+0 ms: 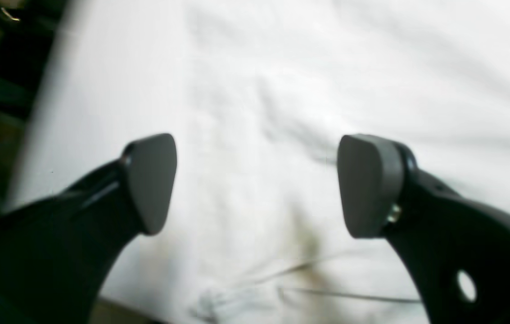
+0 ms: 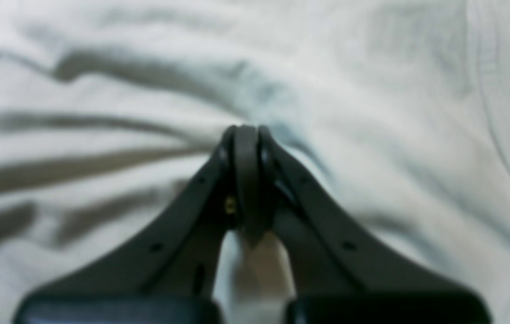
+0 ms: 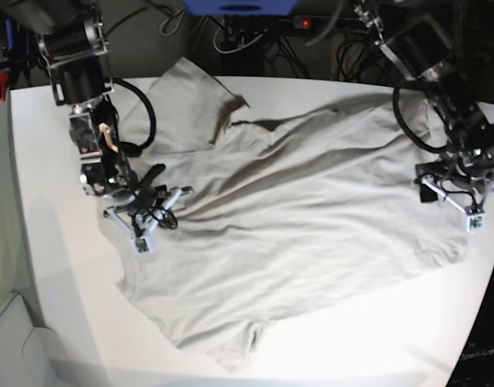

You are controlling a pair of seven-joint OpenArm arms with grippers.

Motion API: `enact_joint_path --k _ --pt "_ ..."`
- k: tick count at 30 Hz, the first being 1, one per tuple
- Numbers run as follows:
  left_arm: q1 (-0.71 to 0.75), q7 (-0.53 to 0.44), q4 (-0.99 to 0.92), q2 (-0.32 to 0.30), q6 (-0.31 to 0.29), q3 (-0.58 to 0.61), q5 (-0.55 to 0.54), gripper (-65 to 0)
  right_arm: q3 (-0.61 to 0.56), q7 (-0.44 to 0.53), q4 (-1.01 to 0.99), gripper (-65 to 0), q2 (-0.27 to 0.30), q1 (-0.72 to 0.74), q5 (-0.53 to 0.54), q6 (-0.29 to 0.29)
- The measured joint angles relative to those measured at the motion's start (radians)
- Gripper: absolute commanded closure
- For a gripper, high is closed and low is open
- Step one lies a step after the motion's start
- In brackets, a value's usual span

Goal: Layout the t-shirt on the table in an organized manner, then fold the t-shirt properly
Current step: 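Drag the grasped edge with the left gripper away from the right gripper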

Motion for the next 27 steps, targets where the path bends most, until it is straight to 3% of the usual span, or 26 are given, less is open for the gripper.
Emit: enact_joint_path --k 2,7,14,27 --pt "-0.042 -0.027 -0.097 -0.014 0.001 0.0 0.005 -54.0 -0.001 -0.015 0.046 0.0 0.015 -0.03 0.002 0.002" --pt "-0.095 -0.197 -0.265 -0.034 0.004 0.009 -0.01 -54.0 -0.002 -0.069 0.119 0.0 0.033 -0.047 0.003 0.002" --pt "-0.149 -0.304 -0.499 -0.096 0.008 0.004 0.01 -54.0 0.054 -0.101 0.144 0.0 0.047 -0.092 0.001 0.002" --pt "-0.376 -0.672 -0.935 -0.124 0.269 0.005 0.141 -54.0 0.108 -0.076 0.148 0.0 0.069 -0.132 0.003 0.005"
